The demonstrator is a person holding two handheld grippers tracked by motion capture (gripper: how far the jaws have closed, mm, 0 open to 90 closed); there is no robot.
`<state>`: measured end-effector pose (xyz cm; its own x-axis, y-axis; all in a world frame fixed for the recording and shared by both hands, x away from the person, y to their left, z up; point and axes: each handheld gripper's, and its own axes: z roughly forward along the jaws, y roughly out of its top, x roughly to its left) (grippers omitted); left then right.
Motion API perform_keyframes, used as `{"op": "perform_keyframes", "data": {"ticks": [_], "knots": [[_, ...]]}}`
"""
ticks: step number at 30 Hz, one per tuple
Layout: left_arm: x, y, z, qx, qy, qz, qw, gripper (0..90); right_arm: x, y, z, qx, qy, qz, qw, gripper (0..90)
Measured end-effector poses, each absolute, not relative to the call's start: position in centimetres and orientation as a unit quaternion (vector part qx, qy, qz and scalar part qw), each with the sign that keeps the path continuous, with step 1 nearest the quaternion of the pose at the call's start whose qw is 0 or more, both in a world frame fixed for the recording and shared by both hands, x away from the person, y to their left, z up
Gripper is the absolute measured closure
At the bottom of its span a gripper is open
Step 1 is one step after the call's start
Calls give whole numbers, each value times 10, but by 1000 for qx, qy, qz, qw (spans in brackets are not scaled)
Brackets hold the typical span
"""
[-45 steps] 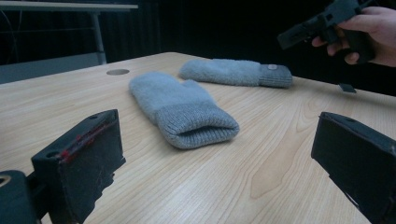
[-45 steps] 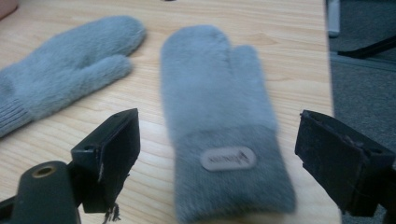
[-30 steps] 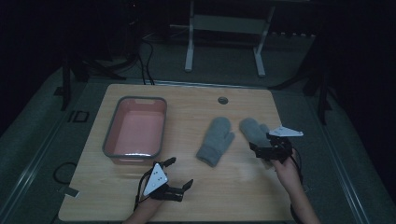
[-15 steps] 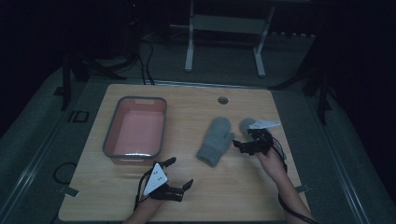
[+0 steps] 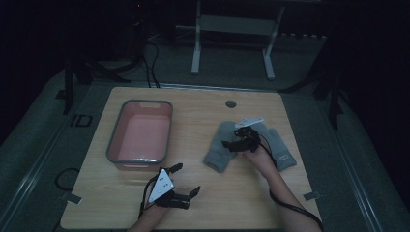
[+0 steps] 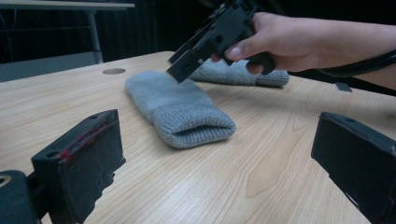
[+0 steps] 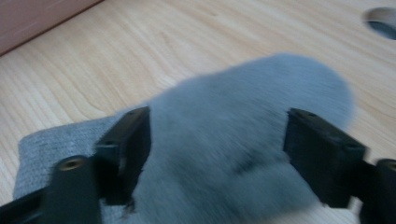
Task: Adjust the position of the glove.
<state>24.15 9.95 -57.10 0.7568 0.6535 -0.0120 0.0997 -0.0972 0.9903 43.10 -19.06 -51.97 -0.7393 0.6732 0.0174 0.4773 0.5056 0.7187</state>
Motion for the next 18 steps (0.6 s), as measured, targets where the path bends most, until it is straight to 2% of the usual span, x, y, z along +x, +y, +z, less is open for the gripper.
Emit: {"op": "perform_keyframes", "data": {"ticks": [8, 16, 18], "knots": [[241, 99, -571, 706, 266, 224, 617, 25, 446, -173, -538, 325, 876, 330, 134, 356], [241, 99, -571, 707, 264, 225, 616, 25, 451, -175, -541, 326, 880, 322, 123, 740], [241, 99, -571, 706, 266, 224, 617, 25, 450, -174, -538, 320, 883, 321, 120, 785]]}}
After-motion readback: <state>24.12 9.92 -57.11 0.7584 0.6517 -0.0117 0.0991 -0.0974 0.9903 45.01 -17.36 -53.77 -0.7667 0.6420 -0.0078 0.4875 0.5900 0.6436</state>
